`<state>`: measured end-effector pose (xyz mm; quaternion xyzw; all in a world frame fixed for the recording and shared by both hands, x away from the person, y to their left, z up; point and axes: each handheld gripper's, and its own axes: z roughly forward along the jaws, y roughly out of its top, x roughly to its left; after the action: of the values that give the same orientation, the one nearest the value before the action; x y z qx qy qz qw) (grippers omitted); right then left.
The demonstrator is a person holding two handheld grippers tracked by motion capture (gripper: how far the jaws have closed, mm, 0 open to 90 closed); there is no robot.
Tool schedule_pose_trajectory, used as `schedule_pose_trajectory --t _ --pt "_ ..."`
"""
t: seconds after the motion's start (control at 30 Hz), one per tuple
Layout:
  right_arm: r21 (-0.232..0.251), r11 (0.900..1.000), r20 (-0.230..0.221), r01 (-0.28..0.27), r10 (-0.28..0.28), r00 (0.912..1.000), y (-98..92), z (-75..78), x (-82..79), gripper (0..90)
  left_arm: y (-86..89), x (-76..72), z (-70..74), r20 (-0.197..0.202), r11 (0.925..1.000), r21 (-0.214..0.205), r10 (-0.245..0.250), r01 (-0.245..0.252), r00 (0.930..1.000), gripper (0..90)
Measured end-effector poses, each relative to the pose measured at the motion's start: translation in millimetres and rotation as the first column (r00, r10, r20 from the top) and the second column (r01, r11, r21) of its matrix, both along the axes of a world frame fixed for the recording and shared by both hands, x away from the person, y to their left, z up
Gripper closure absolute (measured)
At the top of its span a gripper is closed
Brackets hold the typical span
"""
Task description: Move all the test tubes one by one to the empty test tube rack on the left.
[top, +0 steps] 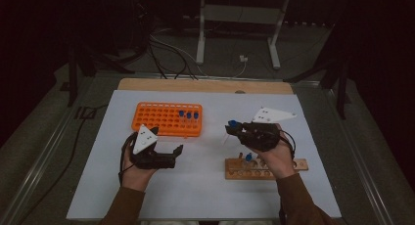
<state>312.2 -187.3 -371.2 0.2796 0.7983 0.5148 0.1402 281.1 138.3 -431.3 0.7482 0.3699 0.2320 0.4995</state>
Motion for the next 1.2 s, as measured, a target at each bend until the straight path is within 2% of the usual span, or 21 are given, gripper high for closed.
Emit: schedule_pose_trajectory --t 0.33,0.43,0.8,0.9,0.93,1.0,1.03,1.07,1.2 --pt "-0.008 0.9997 -0.012 -0.025 0.025 0.9996 19.3 -0.4 2.4 76.9 -27.2 6.9 5.9 -0.006 0.9972 -0.030 -0.068 0.068 0.9977 5.1" --pt "-0.008 0.9994 -0.013 -0.033 0.033 0.9994 24.5 -0.4 2.4 76.9 -34.7 9.1 7.6 -0.012 0.9945 -0.046 -0.095 0.095 0.9954 5.4" --pt "-0.021 0.9976 -0.024 -0.066 0.065 0.9976 42.4 -1.4 1.8 76.9 -61.1 13.9 8.7 -0.026 0.9844 -0.052 -0.169 0.168 0.9852 5.9" --pt "-0.023 0.9970 -0.023 -0.074 0.074 0.9970 46.5 -2.6 1.6 76.9 -64.3 13.7 9.9 -0.015 0.9819 -0.064 -0.180 0.178 0.9836 7.6" --pt "-0.023 0.9968 -0.027 -0.077 0.076 0.9967 47.6 -2.8 1.3 76.9 -65.1 13.5 10.5 -0.008 0.9812 -0.065 -0.182 0.181 0.9832 9.4" --pt "-0.021 0.9965 -0.027 -0.081 0.081 0.9964 49.6 -3.0 1.1 76.8 -65.7 13.0 11.1 0.005 0.9726 -0.080 -0.218 0.218 0.9758 23.1" --pt "-0.021 0.9963 -0.028 -0.083 0.083 0.9962 50.5 -3.1 1.1 76.9 -66.4 12.6 11.3 0.010 0.9725 -0.076 -0.220 0.220 0.9754 32.1" --pt "-0.023 0.9961 -0.028 -0.085 0.084 0.9961 51.2 -3.0 1.0 76.9 -67.6 12.2 11.3 0.013 0.9742 -0.071 -0.214 0.214 0.9768 33.5" --pt "-0.021 0.9958 -0.029 -0.089 0.088 0.9957 53.1 -2.5 0.6 76.8 -68.5 11.8 11.3 0.026 0.9753 -0.063 -0.210 0.212 0.9773 49.9"
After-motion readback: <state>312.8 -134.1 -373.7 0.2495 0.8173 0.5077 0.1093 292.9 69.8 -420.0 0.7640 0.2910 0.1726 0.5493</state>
